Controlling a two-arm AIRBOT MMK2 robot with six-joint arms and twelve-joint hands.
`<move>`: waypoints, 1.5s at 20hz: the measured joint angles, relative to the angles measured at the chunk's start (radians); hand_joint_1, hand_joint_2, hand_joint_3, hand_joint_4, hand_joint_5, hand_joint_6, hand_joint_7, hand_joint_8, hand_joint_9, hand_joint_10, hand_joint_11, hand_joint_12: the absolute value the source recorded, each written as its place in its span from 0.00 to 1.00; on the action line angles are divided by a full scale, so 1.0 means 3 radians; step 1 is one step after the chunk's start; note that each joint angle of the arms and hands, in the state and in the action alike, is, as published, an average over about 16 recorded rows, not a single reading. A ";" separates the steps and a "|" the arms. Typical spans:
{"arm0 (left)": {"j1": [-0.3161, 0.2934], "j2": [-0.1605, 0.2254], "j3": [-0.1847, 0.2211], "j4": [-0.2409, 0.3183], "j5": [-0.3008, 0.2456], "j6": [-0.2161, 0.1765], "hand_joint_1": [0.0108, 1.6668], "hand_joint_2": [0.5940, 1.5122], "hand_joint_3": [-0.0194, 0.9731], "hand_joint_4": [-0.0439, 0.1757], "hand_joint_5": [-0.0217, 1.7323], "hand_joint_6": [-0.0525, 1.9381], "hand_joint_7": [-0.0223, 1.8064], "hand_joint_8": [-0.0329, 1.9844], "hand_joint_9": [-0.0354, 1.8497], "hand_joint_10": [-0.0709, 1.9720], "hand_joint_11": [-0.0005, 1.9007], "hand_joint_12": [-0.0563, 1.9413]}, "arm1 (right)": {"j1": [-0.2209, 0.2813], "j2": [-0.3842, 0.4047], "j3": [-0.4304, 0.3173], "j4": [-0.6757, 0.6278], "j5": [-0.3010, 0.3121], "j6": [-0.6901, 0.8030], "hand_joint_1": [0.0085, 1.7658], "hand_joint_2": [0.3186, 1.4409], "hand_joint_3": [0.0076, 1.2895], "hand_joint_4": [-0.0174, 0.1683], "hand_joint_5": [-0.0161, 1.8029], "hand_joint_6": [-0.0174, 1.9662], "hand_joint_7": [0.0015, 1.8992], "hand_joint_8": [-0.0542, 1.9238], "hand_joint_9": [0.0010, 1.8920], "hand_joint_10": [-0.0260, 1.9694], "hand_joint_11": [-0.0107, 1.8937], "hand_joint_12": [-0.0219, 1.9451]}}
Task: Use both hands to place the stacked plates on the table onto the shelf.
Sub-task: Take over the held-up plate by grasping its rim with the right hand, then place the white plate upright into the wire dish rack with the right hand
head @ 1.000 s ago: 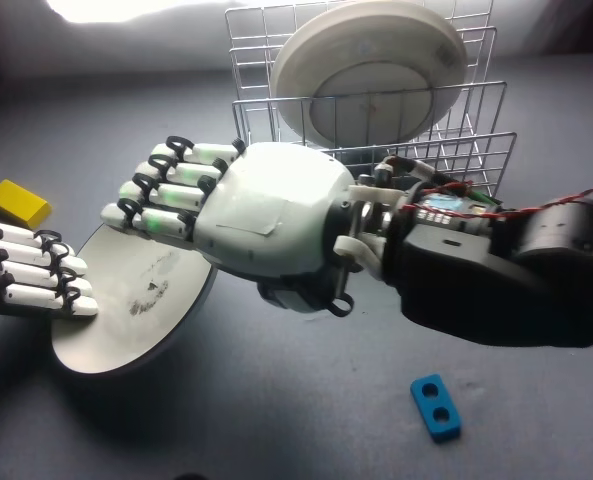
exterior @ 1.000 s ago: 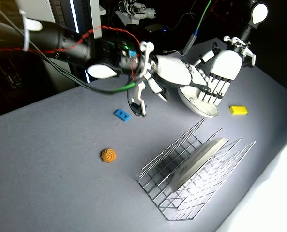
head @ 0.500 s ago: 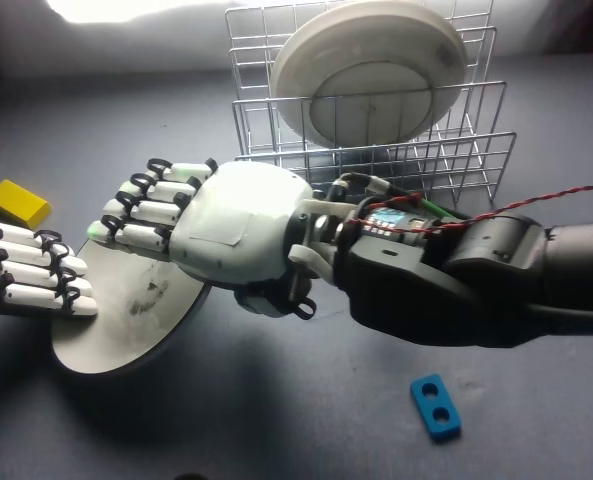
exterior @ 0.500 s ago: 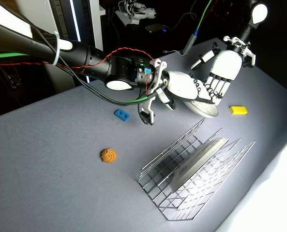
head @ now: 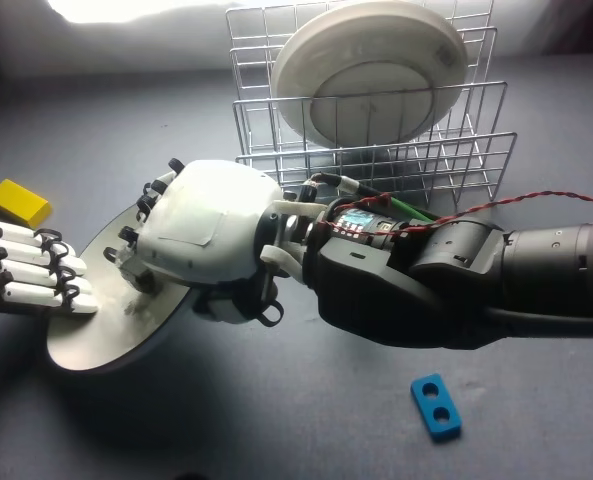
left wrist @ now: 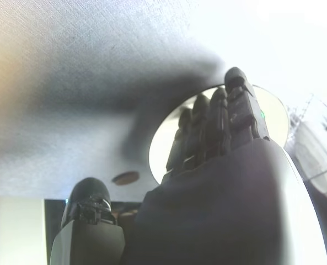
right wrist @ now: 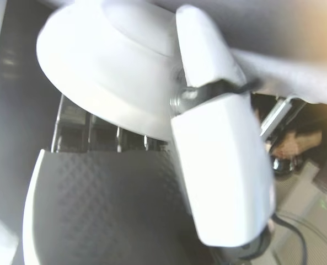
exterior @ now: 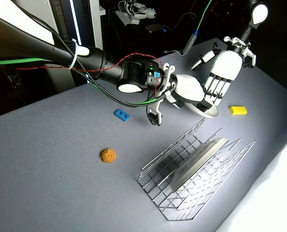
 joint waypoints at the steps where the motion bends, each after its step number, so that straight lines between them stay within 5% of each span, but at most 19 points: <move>1: -0.0005 -0.0001 0.0002 0.0002 0.0000 0.0000 0.00 0.54 0.03 0.17 0.04 0.02 0.04 0.02 0.03 0.02 0.01 0.08 | 0.0000 -0.0010 0.0007 -0.0003 0.0012 0.0002 0.75 0.62 0.01 0.08 0.37 0.22 0.37 0.17 0.37 0.18 0.25 0.68; 8: -0.0130 0.0011 -0.0011 0.0051 -0.0015 -0.0019 0.00 0.54 0.03 0.17 0.05 0.02 0.05 0.02 0.04 0.03 0.01 0.08 | -0.0001 -0.0023 0.0021 -0.0017 0.0094 0.0012 0.71 0.58 0.01 0.08 0.46 0.38 0.48 0.32 0.49 0.45 0.39 0.78; 15: -0.0441 0.0077 -0.0057 0.0128 -0.0094 -0.0084 0.00 0.54 0.03 0.20 0.06 0.03 0.05 0.02 0.04 0.04 0.01 0.08 | -0.0001 0.0037 -0.0030 0.0012 0.0122 0.0023 0.71 0.56 0.01 0.11 0.46 0.42 0.49 0.37 0.52 0.63 0.42 0.78; 22: -0.0802 0.0170 -0.0100 0.0227 -0.0196 -0.0187 0.00 0.54 0.03 0.23 0.06 0.04 0.05 0.03 0.04 0.04 0.01 0.08 | 0.0072 0.0270 -0.0321 0.0123 0.0109 0.0033 0.72 0.56 0.01 0.11 0.48 0.43 0.51 0.41 0.51 0.65 0.43 0.78; 30: -0.1035 0.0243 -0.0104 0.0339 -0.0252 -0.0280 0.00 0.54 0.03 0.23 0.06 0.04 0.05 0.02 0.04 0.04 0.01 0.07 | 0.0307 0.0776 -0.0981 0.0360 0.0058 0.0028 0.75 0.58 0.01 0.07 0.50 0.48 0.53 0.46 0.49 0.64 0.43 0.75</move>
